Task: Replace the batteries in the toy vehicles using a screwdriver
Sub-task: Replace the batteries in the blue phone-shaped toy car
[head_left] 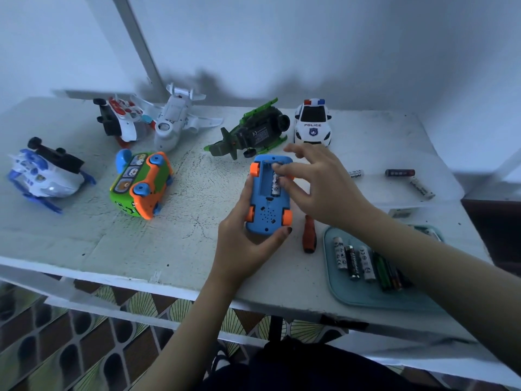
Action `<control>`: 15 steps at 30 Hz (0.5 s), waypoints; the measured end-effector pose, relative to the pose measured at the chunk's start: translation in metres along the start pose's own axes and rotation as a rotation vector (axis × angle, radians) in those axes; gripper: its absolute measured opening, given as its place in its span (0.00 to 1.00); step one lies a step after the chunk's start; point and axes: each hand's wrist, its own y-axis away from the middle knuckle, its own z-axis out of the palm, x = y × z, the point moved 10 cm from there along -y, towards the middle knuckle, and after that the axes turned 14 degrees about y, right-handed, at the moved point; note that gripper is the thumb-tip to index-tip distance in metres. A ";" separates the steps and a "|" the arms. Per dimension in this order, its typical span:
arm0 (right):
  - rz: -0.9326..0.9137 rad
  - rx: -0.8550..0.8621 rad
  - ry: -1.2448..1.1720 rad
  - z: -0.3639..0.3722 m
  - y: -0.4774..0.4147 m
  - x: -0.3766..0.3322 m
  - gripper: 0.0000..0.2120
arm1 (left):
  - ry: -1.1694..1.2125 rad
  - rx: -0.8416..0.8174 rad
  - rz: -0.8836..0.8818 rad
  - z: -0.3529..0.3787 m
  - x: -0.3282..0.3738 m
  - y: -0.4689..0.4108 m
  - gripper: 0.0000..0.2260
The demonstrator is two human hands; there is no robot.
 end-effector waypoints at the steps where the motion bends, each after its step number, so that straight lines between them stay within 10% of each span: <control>1: -0.003 -0.010 -0.002 -0.002 0.002 0.002 0.16 | -0.002 -0.001 0.001 0.000 0.000 0.000 0.42; 6: 0.101 0.001 -0.037 -0.027 0.020 0.018 0.08 | -0.013 -0.002 0.002 0.000 -0.003 0.000 0.43; 11: 0.174 -0.602 0.165 0.002 0.058 0.031 0.10 | 0.016 -0.013 -0.016 0.001 -0.003 0.001 0.43; 15: 0.192 -0.753 0.284 0.009 0.083 0.030 0.18 | 0.023 -0.018 -0.011 0.002 0.000 0.001 0.42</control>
